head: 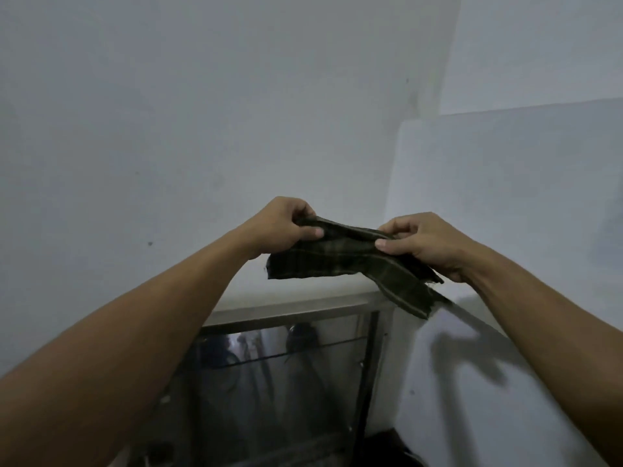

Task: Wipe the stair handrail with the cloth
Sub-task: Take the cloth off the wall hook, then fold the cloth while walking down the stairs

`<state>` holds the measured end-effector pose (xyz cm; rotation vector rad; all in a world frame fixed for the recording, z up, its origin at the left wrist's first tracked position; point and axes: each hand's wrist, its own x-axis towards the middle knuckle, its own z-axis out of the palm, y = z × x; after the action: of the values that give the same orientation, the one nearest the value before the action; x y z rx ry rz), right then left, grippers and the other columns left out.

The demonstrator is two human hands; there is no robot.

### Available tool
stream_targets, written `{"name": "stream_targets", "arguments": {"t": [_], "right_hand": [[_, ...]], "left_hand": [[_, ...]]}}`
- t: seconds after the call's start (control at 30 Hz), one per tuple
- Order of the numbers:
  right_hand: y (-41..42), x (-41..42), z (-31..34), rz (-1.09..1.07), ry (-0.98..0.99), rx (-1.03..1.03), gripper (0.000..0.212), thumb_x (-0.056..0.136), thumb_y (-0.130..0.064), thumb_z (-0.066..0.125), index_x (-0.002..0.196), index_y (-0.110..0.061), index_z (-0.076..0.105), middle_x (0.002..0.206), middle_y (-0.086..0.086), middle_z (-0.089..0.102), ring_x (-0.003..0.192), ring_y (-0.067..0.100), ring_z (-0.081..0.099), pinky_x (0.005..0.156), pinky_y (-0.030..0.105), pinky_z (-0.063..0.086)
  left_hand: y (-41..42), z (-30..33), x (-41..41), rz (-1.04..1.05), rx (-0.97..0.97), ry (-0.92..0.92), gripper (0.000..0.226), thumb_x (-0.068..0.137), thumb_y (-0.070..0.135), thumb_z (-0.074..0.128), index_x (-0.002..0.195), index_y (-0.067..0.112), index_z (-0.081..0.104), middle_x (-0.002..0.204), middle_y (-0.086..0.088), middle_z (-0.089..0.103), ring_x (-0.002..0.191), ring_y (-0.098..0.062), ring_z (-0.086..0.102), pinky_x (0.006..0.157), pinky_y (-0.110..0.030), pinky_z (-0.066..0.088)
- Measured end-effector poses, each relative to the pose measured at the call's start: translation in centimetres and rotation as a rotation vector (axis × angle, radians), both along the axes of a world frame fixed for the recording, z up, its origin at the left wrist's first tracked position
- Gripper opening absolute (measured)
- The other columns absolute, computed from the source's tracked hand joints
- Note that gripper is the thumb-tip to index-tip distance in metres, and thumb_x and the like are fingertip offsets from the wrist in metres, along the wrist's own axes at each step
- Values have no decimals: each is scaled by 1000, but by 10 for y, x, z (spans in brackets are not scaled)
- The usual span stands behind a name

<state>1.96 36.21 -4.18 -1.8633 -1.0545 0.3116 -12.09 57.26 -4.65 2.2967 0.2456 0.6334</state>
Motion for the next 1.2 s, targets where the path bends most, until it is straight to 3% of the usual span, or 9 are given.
{"name": "stream_targets", "arguments": {"t": [0.1,0.17,0.27,0.37,0.5,0.63,0.87,1.0,1.2], "right_hand": [[87,-19,-17,86,-96,26,7,86,-18,69,80,-15,73,80,6,74,74,20,68,70,32,51],[140,-38,-27,170,-183,7,10,91,-21,62,88,-15,68,78,5,71,66,17,65,59,27,49],[215,-66,-43,303,-326,-3,11,97,-23,51,94,-16,60,72,3,63,52,18,56,44,25,43],[286,-97,-56,475,-412,-1,14,97,-28,49,96,-19,60,81,-3,61,73,19,60,61,26,45],[361,-146,-61,820,-398,-82,21,84,-28,70,101,-17,64,93,0,67,86,15,65,74,31,54],[427,-213,-65,1060,-466,-105,17,79,-13,74,95,-14,68,90,2,70,86,19,67,76,32,52],[500,-388,-71,1333,-585,5,22,83,-4,66,78,-26,63,81,-3,67,79,19,64,67,30,47],[520,-508,-69,1495,-637,56,21,84,0,62,86,-21,66,82,-1,66,79,16,63,65,26,47],[538,-681,-32,1649,-600,69,22,84,-7,67,83,-29,66,80,-9,65,77,6,60,61,19,43]], "left_hand": [[63,-15,-50,172,-15,7,8,86,16,68,91,10,66,83,-3,66,80,-17,62,65,-23,50],[98,-25,-84,293,-19,12,6,85,16,69,87,11,68,86,-9,68,81,-19,63,70,-27,53],[138,-37,-134,455,-15,27,8,83,17,70,87,10,71,86,-8,68,77,-15,63,65,-23,52],[172,-47,-186,623,-16,44,8,83,16,71,87,9,73,85,-7,71,79,-18,66,71,-29,57],[198,-59,-260,849,-7,92,11,80,14,74,89,9,74,85,-6,72,78,-16,67,70,-28,58],[199,-69,-346,1109,16,134,11,76,8,76,86,11,75,78,-5,70,69,-12,62,68,-24,55],[158,-80,-500,1495,5,182,10,79,8,73,88,12,74,84,-3,70,78,-13,64,68,-22,53],[132,-77,-598,1659,-56,187,9,81,8,70,83,17,72,86,-3,69,85,-16,66,73,-29,57],[112,-37,-739,1873,-102,203,10,80,9,72,89,10,72,94,-5,68,93,-19,64,84,-38,57]]}}
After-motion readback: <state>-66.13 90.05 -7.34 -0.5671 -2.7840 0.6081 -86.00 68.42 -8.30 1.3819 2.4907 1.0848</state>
